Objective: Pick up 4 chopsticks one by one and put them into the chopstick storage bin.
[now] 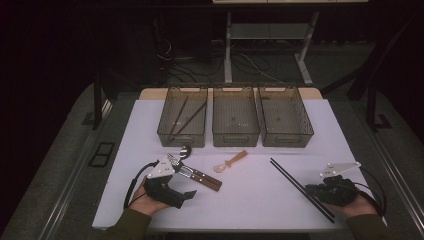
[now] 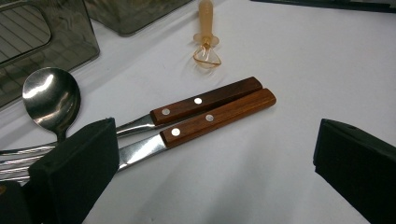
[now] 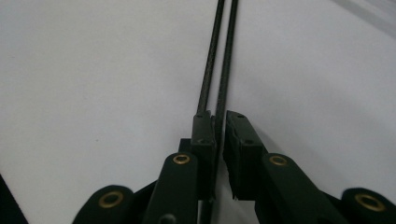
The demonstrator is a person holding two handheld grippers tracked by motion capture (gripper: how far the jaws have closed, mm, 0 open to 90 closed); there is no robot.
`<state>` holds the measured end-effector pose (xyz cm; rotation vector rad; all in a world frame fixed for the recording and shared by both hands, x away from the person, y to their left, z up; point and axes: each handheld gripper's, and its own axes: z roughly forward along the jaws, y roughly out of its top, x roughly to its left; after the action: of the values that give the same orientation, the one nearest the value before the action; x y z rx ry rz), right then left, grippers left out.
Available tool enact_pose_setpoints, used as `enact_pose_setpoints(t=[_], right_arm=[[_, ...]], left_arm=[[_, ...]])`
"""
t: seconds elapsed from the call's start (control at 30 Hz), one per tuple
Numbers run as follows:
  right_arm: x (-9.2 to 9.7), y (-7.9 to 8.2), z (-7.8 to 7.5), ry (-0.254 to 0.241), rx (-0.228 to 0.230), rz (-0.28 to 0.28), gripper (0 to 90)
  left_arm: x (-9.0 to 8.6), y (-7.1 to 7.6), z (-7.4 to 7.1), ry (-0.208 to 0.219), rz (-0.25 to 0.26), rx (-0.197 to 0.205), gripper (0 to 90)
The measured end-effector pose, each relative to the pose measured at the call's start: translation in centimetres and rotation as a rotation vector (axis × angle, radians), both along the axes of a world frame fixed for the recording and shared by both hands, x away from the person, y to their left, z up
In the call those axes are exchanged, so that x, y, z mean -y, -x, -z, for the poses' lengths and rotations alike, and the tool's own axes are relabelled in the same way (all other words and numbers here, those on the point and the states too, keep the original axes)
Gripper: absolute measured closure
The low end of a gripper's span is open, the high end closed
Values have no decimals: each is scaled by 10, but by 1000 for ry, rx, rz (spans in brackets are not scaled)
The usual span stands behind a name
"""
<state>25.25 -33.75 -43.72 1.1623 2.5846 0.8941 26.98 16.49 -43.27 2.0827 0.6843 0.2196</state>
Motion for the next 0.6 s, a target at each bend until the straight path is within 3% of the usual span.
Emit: enact_pose_setpoints(t=[0.6], right_arm=[[-3, 0, 1, 62, 21, 5, 851]], left_arm=[[1, 0, 1, -7, 5, -2, 0]])
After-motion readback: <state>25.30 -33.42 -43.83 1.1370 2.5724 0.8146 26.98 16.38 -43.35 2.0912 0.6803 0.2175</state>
